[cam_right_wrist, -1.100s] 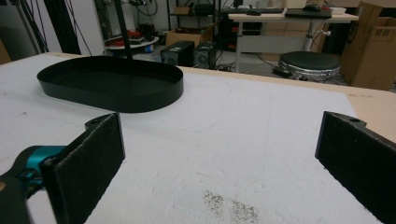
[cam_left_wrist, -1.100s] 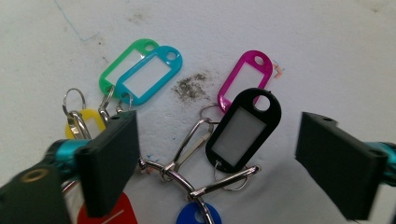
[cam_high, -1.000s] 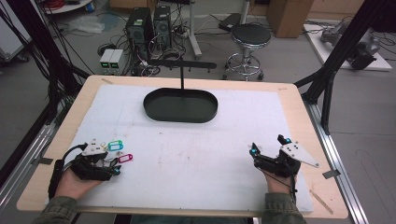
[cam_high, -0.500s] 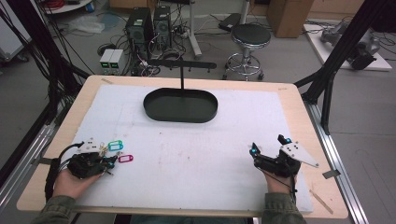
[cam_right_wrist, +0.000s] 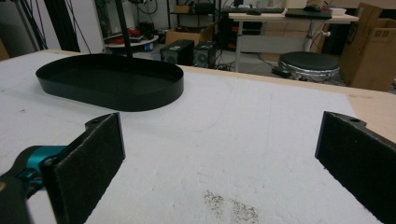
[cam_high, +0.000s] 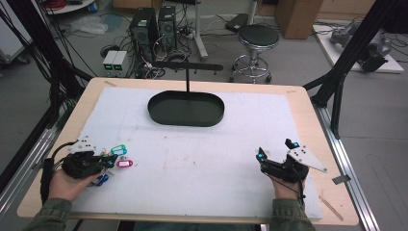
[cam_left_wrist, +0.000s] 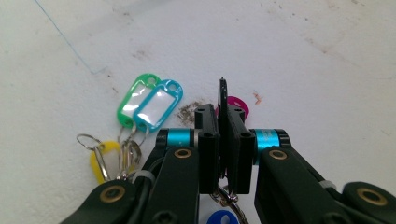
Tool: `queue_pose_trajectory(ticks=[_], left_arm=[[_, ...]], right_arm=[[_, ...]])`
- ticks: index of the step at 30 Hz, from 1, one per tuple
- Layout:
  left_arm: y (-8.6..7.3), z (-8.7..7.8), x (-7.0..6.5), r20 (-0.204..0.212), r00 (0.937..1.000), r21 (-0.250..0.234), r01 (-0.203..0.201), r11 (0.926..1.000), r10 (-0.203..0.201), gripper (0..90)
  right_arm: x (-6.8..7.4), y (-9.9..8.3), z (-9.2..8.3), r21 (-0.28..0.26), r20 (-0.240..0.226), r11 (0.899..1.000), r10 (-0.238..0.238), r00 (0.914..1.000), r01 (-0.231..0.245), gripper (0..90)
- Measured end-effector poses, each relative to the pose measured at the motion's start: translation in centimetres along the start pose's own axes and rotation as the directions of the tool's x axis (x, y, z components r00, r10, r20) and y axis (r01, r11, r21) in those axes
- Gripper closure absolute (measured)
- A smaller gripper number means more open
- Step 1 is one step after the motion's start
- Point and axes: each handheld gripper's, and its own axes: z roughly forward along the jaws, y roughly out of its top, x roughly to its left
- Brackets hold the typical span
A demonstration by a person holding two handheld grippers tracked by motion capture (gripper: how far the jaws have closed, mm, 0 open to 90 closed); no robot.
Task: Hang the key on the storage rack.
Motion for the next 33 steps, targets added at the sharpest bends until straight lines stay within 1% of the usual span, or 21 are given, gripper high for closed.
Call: queue_pose_trajectory(ticks=[1,2,4,5,6,7,8,10,11,12,14,15,17,18,19,22,23,24,26,29,33], left_arm=[[0.1,-0.2,0.0,-0.003,1.0000,-0.001,-0.006,1.0000,0.006,84.4],[0.2,-0.4,0.1,0.000,1.0000,-0.005,-0.003,1.0000,0.003,84.4],[0.4,-1.1,0.6,0.015,0.9995,-0.044,0.027,0.9987,-0.027,84.4],[0.5,-1.5,0.8,0.023,0.9992,-0.064,0.035,0.9973,-0.033,84.4],[0.5,-1.5,0.8,0.023,0.9992,-0.064,0.035,0.9973,-0.033,84.5],[0.9,-2.2,1.1,0.037,0.9982,-0.096,0.050,0.9941,-0.047,84.4],[0.9,-2.2,1.1,0.037,0.9982,-0.096,0.050,0.9941,-0.047,84.5],[1.8,-3.0,1.5,0.023,0.9988,-0.106,0.045,0.9933,-0.043,84.4],[1.8,-3.0,1.5,0.023,0.9988,-0.106,0.045,0.9933,-0.043,84.4],[2.2,-3.4,1.7,0.019,0.9991,-0.109,0.041,0.9932,-0.039,84.5],[3.2,-4.0,1.9,0.025,0.9990,-0.129,0.039,0.9909,-0.036,84.4],[3.6,-4.2,1.9,0.025,0.9991,-0.135,0.037,0.9901,-0.034,84.4],[4.3,-4.5,2.1,0.031,0.9993,-0.138,0.027,0.9900,-0.023,84.4],[4.3,-4.5,2.1,0.031,0.9993,-0.138,0.027,0.9900,-0.023,84.4],[5.1,-4.7,2.3,0.035,0.9992,-0.139,0.024,0.9900,-0.019,84.4],[5.6,-4.7,2.4,0.042,0.9988,-0.147,0.030,0.9887,-0.024,84.3],[6.0,-4.6,2.6,0.043,0.9988,-0.143,0.026,0.9893,-0.020,84.4],[6.6,-4.5,2.7,0.046,0.9988,-0.141,0.023,0.9898,-0.017,84.4],[6.8,-4.4,2.8,0.048,0.9987,-0.148,0.026,0.9887,-0.020,84.4],[7.5,-4.3,2.9,0.058,0.9980,-0.173,0.034,0.9843,-0.024,84.5],[8.1,-4.4,3.0,0.063,0.9977,-0.185,0.035,0.9822,-0.024,84.5]], right_arm=[[0.1,0.0,0.0,0.007,0.000,1.000,0.006,1.0000,-0.006,0.4],[0.1,0.0,0.0,0.002,-0.003,1.000,0.000,1.0000,0.000,0.4],[0.1,0.0,-0.1,0.001,0.004,1.000,0.000,1.0000,0.000,0.4],[0.1,0.1,-0.1,0.002,0.002,1.000,0.003,1.0000,-0.003,0.4],[0.0,0.1,-0.1,0.003,0.003,1.000,0.003,1.0000,-0.003,0.4],[0.0,0.0,-0.1,0.002,0.002,1.000,0.006,1.0000,-0.006,0.4],[0.0,0.0,-0.1,0.001,0.002,1.000,0.007,1.0000,-0.007,0.4],[0.1,0.0,-0.1,0.001,0.003,1.000,0.005,1.0000,-0.005,0.4],[0.1,0.1,-0.1,0.000,0.002,1.000,0.005,1.0000,-0.005,0.4],[0.1,0.1,-0.1,-0.001,0.000,1.000,0.010,1.0000,-0.010,0.4],[0.0,0.1,-0.1,-0.007,0.003,1.000,0.002,1.0000,-0.002,0.3],[0.0,0.1,-0.2,-0.006,0.002,1.000,0.007,1.0000,-0.007,0.4],[0.0,0.1,-0.2,-0.008,0.002,1.000,0.006,1.0000,-0.006,0.3],[0.0,0.1,-0.2,-0.005,0.003,1.000,0.008,1.0000,-0.008,0.4],[0.0,0.1,-0.2,-0.005,0.004,1.000,0.010,0.9999,-0.010,0.4],[0.0,0.1,-0.2,-0.008,0.003,1.000,0.010,0.9999,-0.010,0.4],[0.0,0.1,-0.2,-0.011,0.005,1.000,0.004,1.0000,-0.004,0.4],[-0.1,0.1,-0.2,-0.010,0.004,1.000,0.010,0.9999,-0.010,0.4],[0.0,0.1,-0.2,-0.010,0.004,1.000,0.009,1.0000,-0.009,0.4],[0.0,0.1,-0.2,-0.012,0.003,1.000,0.009,1.0000,-0.009,0.4],[0.0,0.1,-0.3,-0.012,0.004,1.000,0.017,0.9998,-0.017,0.4]])
